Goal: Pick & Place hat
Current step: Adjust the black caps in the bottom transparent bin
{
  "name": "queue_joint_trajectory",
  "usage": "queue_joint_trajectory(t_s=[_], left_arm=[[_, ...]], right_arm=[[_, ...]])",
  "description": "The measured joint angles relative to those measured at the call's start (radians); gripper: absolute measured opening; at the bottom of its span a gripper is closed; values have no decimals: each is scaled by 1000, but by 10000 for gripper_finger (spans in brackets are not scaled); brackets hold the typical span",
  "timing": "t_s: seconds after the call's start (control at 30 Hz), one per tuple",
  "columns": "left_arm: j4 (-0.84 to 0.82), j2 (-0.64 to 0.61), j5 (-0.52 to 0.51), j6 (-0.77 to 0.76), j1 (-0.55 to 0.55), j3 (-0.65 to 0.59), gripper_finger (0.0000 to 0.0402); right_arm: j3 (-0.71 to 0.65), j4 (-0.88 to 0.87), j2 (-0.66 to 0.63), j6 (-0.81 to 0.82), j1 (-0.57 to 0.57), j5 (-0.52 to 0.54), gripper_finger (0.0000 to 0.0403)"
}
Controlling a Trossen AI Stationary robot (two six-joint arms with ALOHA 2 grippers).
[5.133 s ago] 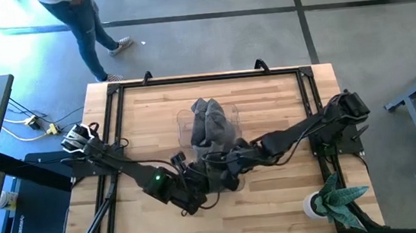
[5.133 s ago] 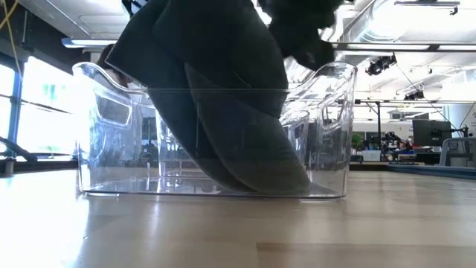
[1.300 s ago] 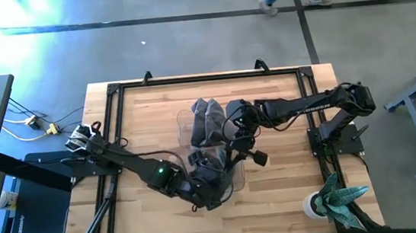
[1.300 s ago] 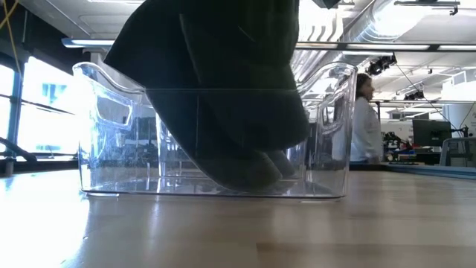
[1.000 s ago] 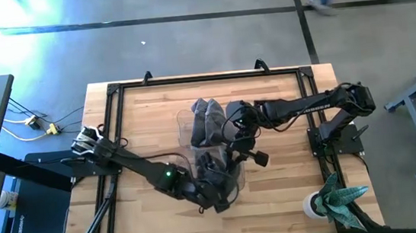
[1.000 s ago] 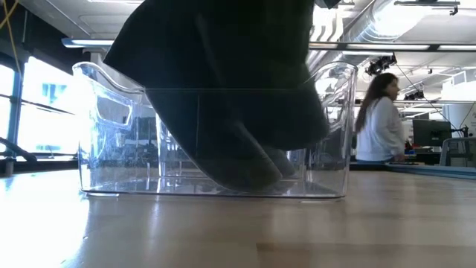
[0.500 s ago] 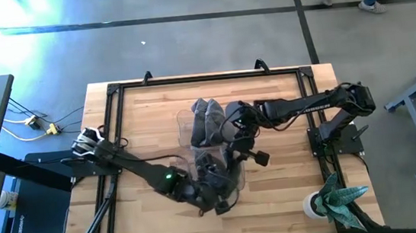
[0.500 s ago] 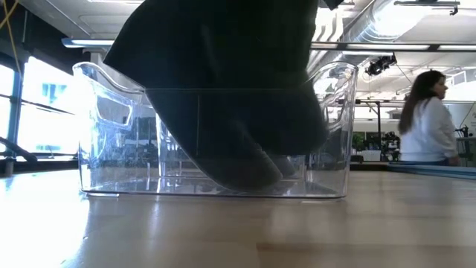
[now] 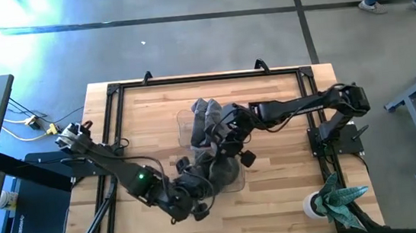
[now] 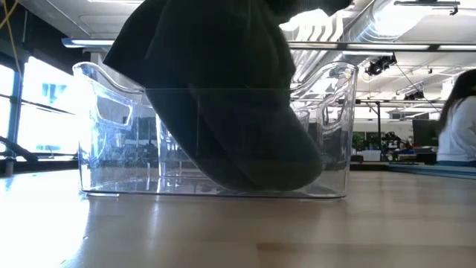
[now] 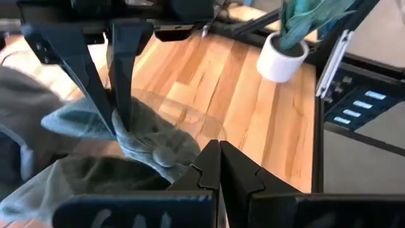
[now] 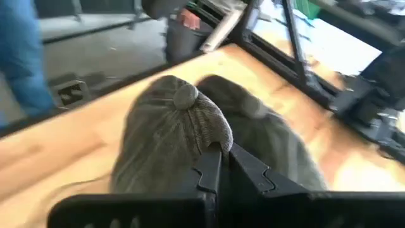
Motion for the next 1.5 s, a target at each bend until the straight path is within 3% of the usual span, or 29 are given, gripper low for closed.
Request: queue_joint_trajectory(t_s=[0.37, 0.47, 0.7, 0.8, 0.93, 1.07, 1.2, 1.27, 1.33, 1.5], left_arm=[[-37, -77, 8, -104, -17, -2, 0], [-40, -76, 22, -127, -16, -2, 0], [-102, -75, 104, -221, -16, 56, 0], [-233, -75, 102, -348, -16, 91, 0], [-493, -76, 110, -598, -16, 120, 0], [-688, -68, 180, -773, -16, 112, 0], [-674, -29, 169, -768, -16, 41, 0], [-656, -22, 178, -766, -15, -9, 0], [-602, -20, 166, -752, -15, -70, 0], [-378, -20, 113, -680, 10, -215, 0]], right_arm=[[0, 146, 55, 39, -41, 142, 28], [0, 162, 72, 94, -49, 142, 60], [-1, 152, 59, 180, -51, 145, 183], [-1, 146, 1, 246, -51, 151, 220], [0, 70, -89, 378, -51, 159, 237], [1, -106, -170, 512, -45, 153, 233], [1, -334, -182, 530, -7, 171, 199], [-12, -384, -166, 559, 14, 231, 166], [-63, -336, -158, 629, 25, 282, 127], [-258, -25, -152, 808, 24, 283, 32]])
